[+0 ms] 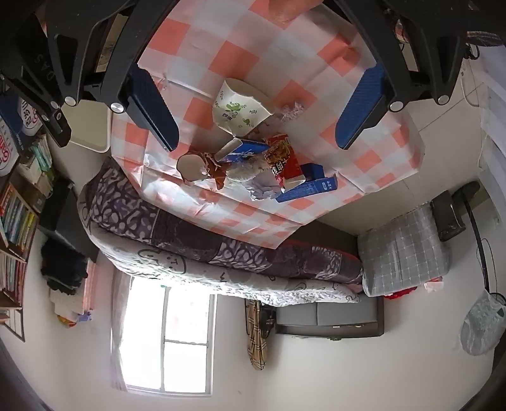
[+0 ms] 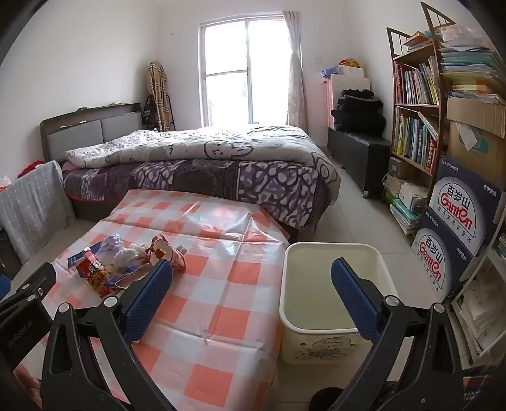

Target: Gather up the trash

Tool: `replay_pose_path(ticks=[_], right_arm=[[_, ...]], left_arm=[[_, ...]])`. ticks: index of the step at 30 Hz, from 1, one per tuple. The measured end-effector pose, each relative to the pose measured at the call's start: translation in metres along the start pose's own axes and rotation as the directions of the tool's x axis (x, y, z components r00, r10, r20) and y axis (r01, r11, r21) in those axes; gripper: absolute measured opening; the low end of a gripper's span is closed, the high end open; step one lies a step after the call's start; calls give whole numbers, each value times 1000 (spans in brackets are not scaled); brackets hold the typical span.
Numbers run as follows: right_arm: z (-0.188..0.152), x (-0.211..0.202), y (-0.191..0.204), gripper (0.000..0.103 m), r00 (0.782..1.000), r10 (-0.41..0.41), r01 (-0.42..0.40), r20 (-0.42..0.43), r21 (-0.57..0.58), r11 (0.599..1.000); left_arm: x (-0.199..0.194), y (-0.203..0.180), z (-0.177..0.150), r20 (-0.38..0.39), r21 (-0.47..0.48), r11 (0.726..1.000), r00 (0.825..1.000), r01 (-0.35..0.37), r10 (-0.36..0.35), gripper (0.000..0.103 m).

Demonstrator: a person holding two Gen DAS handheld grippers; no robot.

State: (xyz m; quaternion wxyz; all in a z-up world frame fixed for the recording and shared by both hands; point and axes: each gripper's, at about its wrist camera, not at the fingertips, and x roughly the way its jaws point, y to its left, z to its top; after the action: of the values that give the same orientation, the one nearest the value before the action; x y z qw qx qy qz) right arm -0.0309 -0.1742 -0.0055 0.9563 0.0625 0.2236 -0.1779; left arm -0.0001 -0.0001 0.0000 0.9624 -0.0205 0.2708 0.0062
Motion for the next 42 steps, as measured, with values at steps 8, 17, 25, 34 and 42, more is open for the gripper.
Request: replay_pose_path(ticks=[8,17,25,34,42], right_arm=[[-1,0,2,96,1000,2,-2,-6,-5,1000],[-2,0,2,96,1000,-3,3,-18,2,1000],[-3,2,2,96,1000,-4,4,-21,6,1000],[-4,1,2,96,1000,-2,2,-24,6,1000],[-6,3,4,96,1000,-3,3,-26,6,1000]], left_arm=[[2,1,-3,-12,-3,1000,1000,4,-4,96],[7,2,-4,-19,-1,1000,1000,3,-3,96],[9,6,-8,-24,-3,1000,1000,4,-4,96],[9,7,-11,-28,-2,1000,1000,0,0,96],[11,6,-12,-31,-2,1000,1000,-2,2,96]])
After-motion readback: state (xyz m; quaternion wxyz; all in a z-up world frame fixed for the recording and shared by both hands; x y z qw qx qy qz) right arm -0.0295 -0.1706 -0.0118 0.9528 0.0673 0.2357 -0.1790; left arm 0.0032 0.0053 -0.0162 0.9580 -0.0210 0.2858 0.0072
